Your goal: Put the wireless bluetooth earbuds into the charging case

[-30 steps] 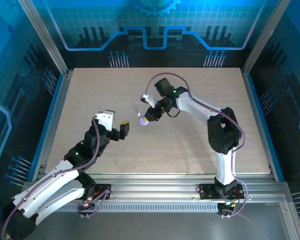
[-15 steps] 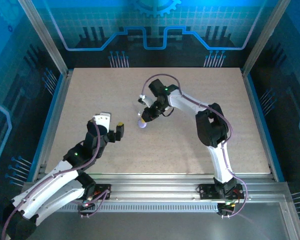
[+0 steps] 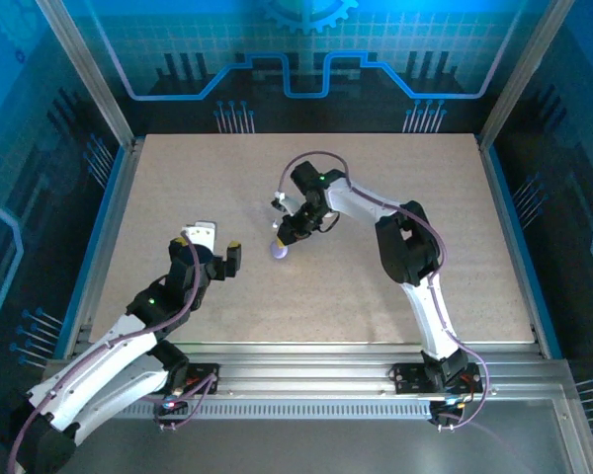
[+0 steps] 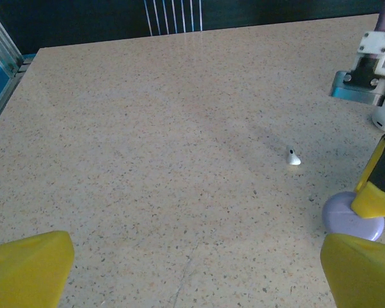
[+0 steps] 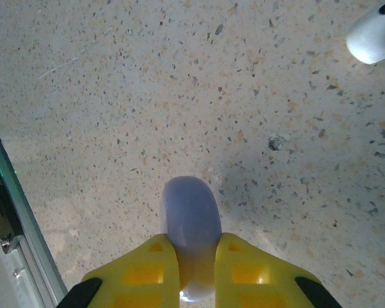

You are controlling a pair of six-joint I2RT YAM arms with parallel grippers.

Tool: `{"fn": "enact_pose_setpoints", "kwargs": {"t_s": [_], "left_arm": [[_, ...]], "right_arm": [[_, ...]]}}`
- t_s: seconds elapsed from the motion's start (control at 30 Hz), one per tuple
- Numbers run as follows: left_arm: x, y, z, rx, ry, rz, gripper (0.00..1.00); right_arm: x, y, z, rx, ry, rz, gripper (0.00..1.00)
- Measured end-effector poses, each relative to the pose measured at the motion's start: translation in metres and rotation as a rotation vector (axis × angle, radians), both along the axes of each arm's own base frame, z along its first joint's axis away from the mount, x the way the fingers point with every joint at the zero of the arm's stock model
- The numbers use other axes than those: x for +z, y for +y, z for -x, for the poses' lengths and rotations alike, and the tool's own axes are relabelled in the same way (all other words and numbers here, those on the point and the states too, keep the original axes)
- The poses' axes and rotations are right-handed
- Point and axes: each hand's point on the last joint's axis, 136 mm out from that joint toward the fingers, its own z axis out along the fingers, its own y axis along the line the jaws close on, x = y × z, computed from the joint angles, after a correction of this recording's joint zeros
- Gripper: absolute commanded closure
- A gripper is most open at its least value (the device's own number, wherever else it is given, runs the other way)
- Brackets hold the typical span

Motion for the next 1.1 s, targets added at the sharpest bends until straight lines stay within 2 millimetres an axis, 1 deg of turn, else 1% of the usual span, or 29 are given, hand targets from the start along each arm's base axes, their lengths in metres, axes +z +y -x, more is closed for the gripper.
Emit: {"fn": "enact_pose_setpoints", "kwargs": {"t_s": [0.2, 0.4, 0.7, 0.97, 1.1], "left_arm": [[0.000, -0.002, 0.000, -0.009, 0.002, 0.006, 0.01], [-0.001, -0.003, -0.002, -0.012, 0.003, 0.010, 0.01], [0.001, -0.004, -0.003, -0.015, -0.005, 0.019, 0.01], [0.002, -0.004, -0.004, -0.014, -0.009, 0.023, 0.01], [0.002, -0.004, -0.004, -0.017, -0.008, 0.025, 0.01]], "right_arm": [[-0.003, 0.007, 0.000, 0.001, 0.035, -0.027, 0.86], [-0.015, 0.014, 0.001, -0.005, 0.081, -0.040, 0.87], [-0.017, 0.038, -0.003, 0.017, 0.069, -0.059, 0.86], [-0.020, 0.044, -0.006, 0.010, 0.089, -0.068, 0.85], [-0.020, 0.045, -0.007, 0.003, 0.100, -0.068, 0.81]]}}
